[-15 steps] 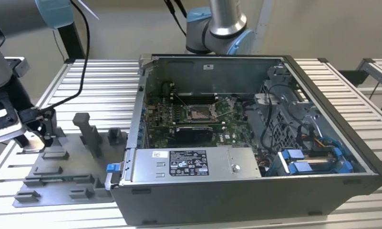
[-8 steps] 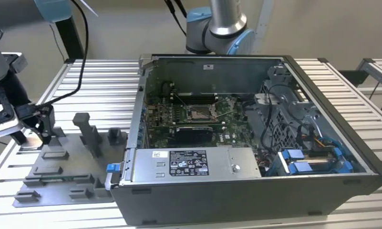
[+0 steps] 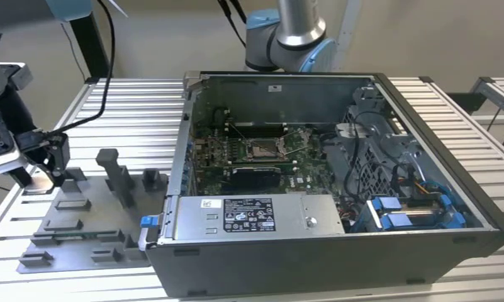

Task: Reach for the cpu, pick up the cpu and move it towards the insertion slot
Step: 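Pick up the cpu and move it towards the insertion slot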

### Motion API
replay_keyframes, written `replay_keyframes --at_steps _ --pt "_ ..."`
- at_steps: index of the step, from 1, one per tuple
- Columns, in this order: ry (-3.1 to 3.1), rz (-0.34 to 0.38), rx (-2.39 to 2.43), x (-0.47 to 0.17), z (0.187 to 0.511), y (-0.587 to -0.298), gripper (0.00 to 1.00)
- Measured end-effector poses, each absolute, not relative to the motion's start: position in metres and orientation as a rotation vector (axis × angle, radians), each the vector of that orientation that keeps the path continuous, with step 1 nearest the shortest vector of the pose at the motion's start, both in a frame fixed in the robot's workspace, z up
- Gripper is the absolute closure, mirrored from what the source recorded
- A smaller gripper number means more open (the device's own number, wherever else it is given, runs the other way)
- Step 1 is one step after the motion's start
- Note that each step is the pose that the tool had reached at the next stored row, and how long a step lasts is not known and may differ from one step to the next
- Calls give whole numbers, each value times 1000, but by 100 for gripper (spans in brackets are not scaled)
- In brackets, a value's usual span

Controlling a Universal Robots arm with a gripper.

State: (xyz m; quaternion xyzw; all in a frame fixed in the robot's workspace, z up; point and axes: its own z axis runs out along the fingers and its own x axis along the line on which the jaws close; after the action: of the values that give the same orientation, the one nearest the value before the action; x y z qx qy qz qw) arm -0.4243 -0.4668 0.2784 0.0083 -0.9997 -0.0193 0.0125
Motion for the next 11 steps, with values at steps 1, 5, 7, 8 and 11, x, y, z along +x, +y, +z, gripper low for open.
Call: replay_keyframes --at_steps 1,5,7,8,11 --pt "-3116 -60 26 -424 280 -467 100" --pt "-3116 -60 26 -424 287 -467 100" --pt "-3116 -60 26 -424 289 -467 100" --pt "-3116 -60 26 -424 290 -467 100" --pt "-3116 -60 26 -424 294 -467 100"
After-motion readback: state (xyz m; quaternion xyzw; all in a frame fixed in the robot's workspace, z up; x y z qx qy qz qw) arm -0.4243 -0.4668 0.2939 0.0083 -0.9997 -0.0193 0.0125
